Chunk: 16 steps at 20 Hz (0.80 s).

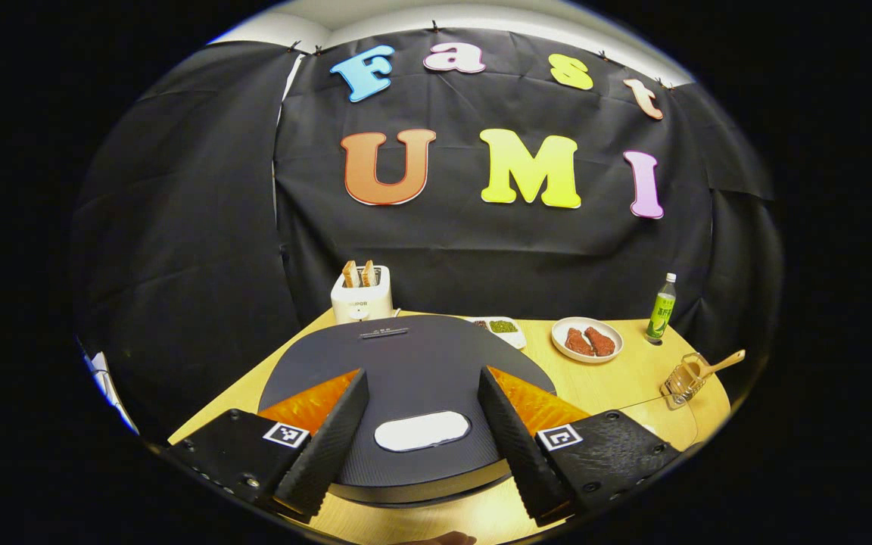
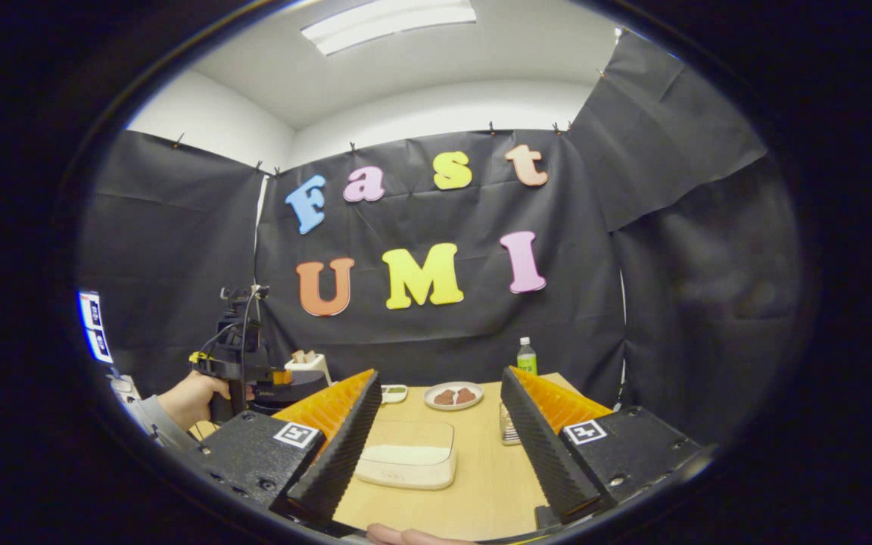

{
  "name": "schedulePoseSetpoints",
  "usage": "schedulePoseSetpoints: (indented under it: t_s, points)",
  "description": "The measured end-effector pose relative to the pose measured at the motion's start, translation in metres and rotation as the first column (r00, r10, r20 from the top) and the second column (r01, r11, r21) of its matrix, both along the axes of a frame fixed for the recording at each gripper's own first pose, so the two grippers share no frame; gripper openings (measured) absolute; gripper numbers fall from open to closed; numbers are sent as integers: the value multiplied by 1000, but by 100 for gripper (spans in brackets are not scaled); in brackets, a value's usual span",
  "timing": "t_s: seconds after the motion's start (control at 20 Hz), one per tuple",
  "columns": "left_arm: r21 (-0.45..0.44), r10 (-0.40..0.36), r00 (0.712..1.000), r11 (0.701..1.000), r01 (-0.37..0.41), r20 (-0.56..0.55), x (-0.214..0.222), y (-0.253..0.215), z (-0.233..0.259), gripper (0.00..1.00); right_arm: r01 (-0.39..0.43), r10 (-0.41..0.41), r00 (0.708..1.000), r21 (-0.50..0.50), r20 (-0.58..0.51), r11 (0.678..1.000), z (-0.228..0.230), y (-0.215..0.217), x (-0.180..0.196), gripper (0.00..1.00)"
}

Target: Close the left gripper, press the button to open the rice cooker; take a wooden spoon from the chopstick holder with the right hand, scoop a spoonful of rice and pour it into the rice cooker, then put the wooden spoon back into the chopstick holder.

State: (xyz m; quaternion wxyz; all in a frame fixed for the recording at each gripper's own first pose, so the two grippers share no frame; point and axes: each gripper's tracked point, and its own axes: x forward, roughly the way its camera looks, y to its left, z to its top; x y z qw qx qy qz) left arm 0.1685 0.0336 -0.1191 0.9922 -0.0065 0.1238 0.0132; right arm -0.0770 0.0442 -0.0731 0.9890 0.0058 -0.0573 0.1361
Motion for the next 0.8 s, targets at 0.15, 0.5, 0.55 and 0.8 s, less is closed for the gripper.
schedulePoseSetpoints:
  t_s: [0.15, 0.5, 0.55, 0.8]
  points:
    - [22, 10, 998, 1000, -9, -54, -3, -3, -18, 95, 6, -6, 1000, -16, -18, 1000, -7, -1, 1, 98]
    - [29, 8, 1000, 1000, -8, 0, -20, -2, -18, 95, -1, 0, 1000, -12, -16, 1000, -11, -9, -3, 100]
    - [32, 9, 1000, 999, -9, 5, -22, 0, -19, 95, -1, 1, 1000, -9, -28, 1000, -15, -12, -3, 100]
    - [27, 39, 999, 999, -40, 26, -38, 2, -21, 95, 25, -25, 999, -7, -34, 1000, -17, -23, -8, 98]
